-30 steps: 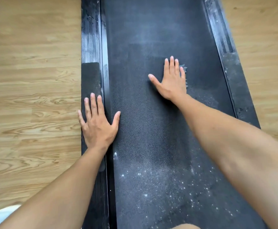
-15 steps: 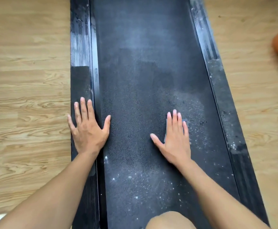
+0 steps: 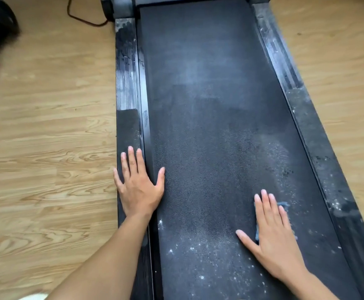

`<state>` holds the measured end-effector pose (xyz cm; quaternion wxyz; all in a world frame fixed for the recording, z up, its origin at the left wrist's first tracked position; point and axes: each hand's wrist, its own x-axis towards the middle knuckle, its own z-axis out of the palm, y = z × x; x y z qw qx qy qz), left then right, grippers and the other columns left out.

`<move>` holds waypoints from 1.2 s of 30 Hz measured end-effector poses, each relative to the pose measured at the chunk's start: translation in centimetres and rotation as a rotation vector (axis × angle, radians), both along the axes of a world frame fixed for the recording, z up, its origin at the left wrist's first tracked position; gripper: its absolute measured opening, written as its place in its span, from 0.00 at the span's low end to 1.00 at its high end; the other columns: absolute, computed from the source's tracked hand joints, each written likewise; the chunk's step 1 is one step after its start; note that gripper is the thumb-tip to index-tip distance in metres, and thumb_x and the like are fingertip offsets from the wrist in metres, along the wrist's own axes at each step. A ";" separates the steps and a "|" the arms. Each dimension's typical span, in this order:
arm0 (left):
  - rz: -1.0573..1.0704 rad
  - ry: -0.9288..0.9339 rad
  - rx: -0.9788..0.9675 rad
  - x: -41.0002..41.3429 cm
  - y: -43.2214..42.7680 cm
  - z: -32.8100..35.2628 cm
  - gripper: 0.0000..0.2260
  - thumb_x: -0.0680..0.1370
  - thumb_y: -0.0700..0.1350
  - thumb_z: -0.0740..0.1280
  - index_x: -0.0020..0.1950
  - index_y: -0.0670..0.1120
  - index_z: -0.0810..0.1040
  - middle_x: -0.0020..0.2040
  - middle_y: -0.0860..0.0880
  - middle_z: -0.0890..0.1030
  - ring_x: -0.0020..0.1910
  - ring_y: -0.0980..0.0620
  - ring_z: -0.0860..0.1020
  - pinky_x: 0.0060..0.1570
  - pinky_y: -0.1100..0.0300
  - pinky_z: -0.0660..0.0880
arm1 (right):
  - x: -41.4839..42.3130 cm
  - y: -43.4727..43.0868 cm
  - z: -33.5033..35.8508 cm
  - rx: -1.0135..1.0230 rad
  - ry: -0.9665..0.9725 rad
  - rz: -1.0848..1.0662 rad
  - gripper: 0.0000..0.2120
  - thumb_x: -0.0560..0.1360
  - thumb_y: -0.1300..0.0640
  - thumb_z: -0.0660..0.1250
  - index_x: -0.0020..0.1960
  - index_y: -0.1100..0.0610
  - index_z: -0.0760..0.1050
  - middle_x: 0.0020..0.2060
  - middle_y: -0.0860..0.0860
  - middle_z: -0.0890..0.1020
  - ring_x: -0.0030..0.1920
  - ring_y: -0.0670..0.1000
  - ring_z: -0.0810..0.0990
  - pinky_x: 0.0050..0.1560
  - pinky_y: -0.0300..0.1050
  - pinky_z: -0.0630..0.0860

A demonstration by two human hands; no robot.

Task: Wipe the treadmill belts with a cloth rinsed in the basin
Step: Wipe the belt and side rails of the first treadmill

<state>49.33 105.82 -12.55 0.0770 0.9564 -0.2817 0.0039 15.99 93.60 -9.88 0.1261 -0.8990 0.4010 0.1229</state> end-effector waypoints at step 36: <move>-0.001 -0.034 -0.085 -0.1 0.2 -0.6 0.39 0.79 0.70 0.54 0.85 0.49 0.56 0.86 0.49 0.53 0.85 0.49 0.50 0.79 0.35 0.53 | 13.3 -21.8 -0.3 -0.098 -0.056 -0.076 0.49 0.78 0.23 0.47 0.86 0.54 0.43 0.85 0.53 0.45 0.85 0.52 0.42 0.84 0.54 0.42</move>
